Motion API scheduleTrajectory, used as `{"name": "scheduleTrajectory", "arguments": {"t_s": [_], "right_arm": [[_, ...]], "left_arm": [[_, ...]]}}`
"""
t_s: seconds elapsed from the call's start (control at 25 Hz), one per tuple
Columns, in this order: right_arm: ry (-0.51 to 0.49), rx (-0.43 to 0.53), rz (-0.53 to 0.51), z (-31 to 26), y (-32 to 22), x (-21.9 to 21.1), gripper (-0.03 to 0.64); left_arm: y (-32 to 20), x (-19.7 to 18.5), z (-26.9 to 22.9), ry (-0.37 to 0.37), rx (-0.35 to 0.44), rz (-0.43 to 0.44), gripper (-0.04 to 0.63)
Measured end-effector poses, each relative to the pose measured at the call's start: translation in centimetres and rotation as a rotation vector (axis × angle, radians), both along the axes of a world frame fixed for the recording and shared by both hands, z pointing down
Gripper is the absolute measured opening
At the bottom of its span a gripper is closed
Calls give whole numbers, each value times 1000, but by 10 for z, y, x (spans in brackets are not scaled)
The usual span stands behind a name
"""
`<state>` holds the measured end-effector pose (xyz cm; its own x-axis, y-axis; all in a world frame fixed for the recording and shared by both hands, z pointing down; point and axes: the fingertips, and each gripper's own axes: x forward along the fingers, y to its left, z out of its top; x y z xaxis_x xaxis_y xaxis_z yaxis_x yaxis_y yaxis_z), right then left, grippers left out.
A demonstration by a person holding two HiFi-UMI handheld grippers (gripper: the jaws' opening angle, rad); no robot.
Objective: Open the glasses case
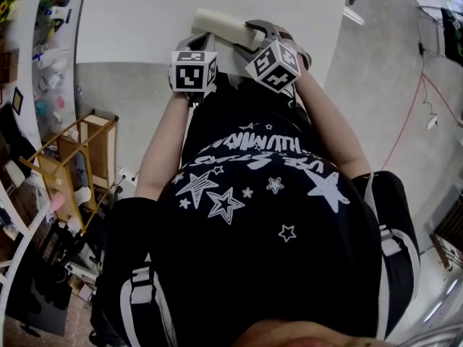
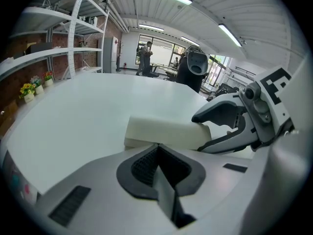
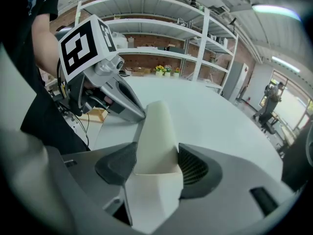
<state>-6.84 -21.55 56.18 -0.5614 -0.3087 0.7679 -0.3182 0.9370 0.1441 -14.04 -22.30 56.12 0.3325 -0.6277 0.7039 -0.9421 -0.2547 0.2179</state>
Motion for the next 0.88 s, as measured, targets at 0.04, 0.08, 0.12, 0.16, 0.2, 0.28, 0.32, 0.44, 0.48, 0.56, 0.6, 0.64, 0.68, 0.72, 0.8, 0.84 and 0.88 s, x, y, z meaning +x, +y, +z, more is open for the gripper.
{"name": "scheduleTrajectory", "arguments": {"t_s": [0.04,0.08,0.12,0.16,0.2,0.28,0.32,0.44,0.48,0.56,0.6,0.64,0.68,0.72,0.8,0.84,0.88], "right_arm": [[0,-13,-5,-1,0,0,276],[1,-24,-10,-2,-1,-1,276],[3,-33,-16,-3,-1,-1,276],[5,-40,-22,-3,-2,0,276],[6,-45,-28,-3,-2,0,275],[1,-63,-31,-3,-2,1,273],[-8,-79,-26,-3,-2,1,273],[-44,-146,-11,0,-3,2,273],[-54,-164,-13,2,-2,2,273],[-88,-206,-8,2,-3,2,273],[-115,-235,2,1,-4,3,273],[-141,-266,11,-1,-5,4,273],[-164,-293,20,-3,-6,6,273],[-183,-310,33,-5,-8,7,273],[-207,-307,58,-13,-12,9,273],[-215,-291,68,-17,-14,10,273],[-223,-271,79,-21,-17,10,273]], "left_arm": [[0,-1,-1,4,2,-3,11],[-1,-1,-2,10,2,-4,11],[-1,-1,-3,18,-1,-3,11],[-1,-1,-3,25,-5,0,11],[-1,-1,-2,31,-10,6,11],[-1,0,-2,31,-19,21,11],[-1,1,-2,28,-20,29,11],[0,2,1,21,-19,33,11],[1,1,3,22,-19,31,11],[1,1,5,27,-19,27,11],[1,1,6,29,-19,29,11],[1,1,6,29,-19,32,11],[1,1,7,30,-17,37,11],[0,1,7,33,-14,42,11],[-2,1,9,42,-5,51,11],[-3,1,10,47,0,55,11],[-4,1,11,50,4,60,11]]}}
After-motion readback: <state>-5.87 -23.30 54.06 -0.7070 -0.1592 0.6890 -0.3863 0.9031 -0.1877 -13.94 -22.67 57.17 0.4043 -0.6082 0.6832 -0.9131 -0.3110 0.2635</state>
